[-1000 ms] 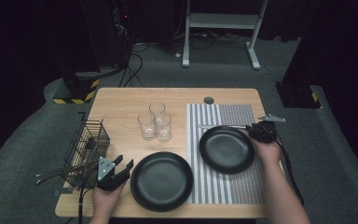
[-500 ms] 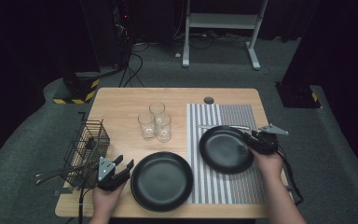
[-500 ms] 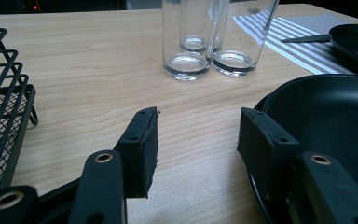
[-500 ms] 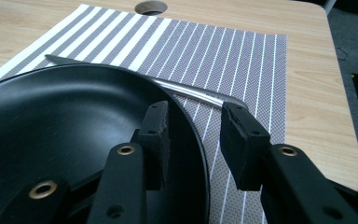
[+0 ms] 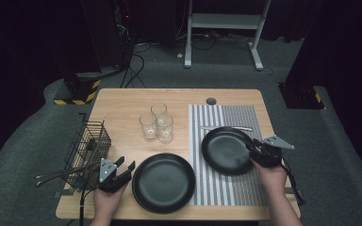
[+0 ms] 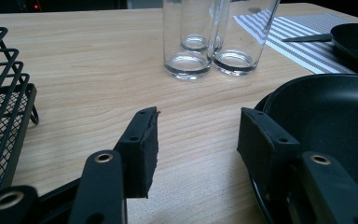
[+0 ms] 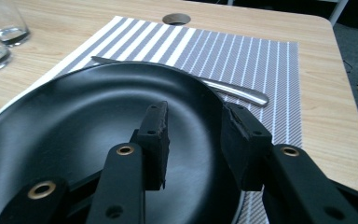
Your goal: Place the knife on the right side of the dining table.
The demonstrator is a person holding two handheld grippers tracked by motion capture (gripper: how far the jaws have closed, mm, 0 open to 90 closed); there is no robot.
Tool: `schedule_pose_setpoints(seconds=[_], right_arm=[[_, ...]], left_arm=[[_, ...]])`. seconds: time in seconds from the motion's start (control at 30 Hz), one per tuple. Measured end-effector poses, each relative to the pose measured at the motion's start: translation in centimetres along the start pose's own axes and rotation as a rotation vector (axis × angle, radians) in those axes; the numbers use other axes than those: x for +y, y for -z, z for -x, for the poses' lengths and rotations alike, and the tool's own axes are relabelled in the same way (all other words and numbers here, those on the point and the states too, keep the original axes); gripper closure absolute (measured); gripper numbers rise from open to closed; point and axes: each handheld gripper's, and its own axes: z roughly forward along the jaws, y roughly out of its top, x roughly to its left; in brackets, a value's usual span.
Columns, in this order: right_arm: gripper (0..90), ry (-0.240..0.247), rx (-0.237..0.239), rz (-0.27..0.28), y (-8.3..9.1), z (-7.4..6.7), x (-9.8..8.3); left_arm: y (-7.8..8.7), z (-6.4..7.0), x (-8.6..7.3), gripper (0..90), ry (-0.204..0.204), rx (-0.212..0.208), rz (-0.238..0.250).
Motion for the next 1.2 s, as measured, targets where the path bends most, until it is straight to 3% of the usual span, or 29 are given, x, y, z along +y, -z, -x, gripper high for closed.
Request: schedule_pose_setpoints(seconds=[0.47,0.7,0.9,1.2], right_arm=[[61.2,-0.002,0.005,0.014,1.8,-3.1,-2.0],[60.1,0.034,-0.017,0.032,3.2,-4.7,-2.8],[58.0,0.026,0.012,0.045,4.1,-6.0,-3.0],[57.6,0.063,0.002,0.057,5.4,-7.8,-3.4]], left_arm=[[0.0,0.0,0.0,48.1,-0.001,-0.003,0.000],[-0.1,0.0,0.0,48.1,-0.001,-0.006,-0.003],[-0.1,0.0,0.0,48.0,-0.001,-0.006,-0.005],[-0.1,0.0,0.0,47.7,0.001,-0.005,-0.003]])
